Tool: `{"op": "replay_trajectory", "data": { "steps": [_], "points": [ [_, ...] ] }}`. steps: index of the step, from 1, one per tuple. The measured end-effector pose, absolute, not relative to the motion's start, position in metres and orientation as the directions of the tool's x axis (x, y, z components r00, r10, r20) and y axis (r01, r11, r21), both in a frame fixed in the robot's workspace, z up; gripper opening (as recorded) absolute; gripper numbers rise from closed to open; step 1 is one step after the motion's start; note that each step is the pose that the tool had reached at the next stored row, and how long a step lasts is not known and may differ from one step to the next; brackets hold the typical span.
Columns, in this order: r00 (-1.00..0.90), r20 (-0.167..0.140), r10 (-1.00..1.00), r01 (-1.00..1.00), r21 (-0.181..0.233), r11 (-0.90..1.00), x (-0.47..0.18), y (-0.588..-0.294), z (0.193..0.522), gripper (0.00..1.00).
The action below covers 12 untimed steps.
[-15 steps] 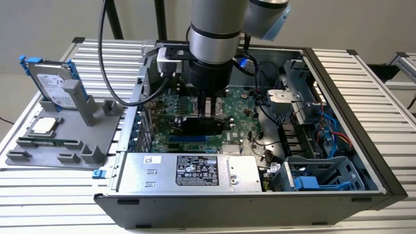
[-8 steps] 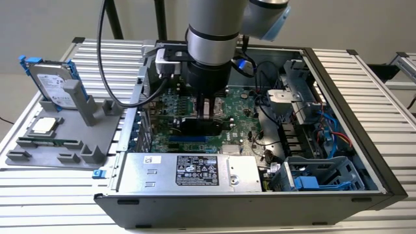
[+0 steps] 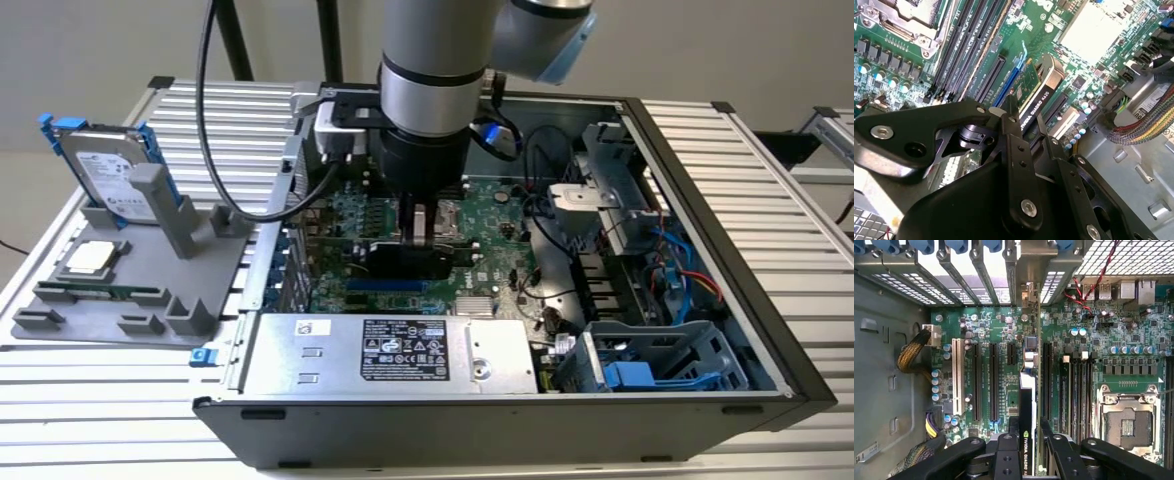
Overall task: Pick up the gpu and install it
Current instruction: 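Insert the gpu into the slot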
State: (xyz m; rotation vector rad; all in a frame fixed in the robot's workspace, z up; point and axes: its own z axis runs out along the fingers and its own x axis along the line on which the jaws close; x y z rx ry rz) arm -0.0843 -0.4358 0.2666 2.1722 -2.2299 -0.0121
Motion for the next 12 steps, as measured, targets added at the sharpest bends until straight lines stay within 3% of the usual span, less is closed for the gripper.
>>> {"op": "replay_trajectory", "data": {
  "steps": [12],
  "points": [
    [-0.027,0.015,-1.000,-0.999,0.026,0.027,-0.0860,-0.4351,0.2621,0.00]
  ]
}}
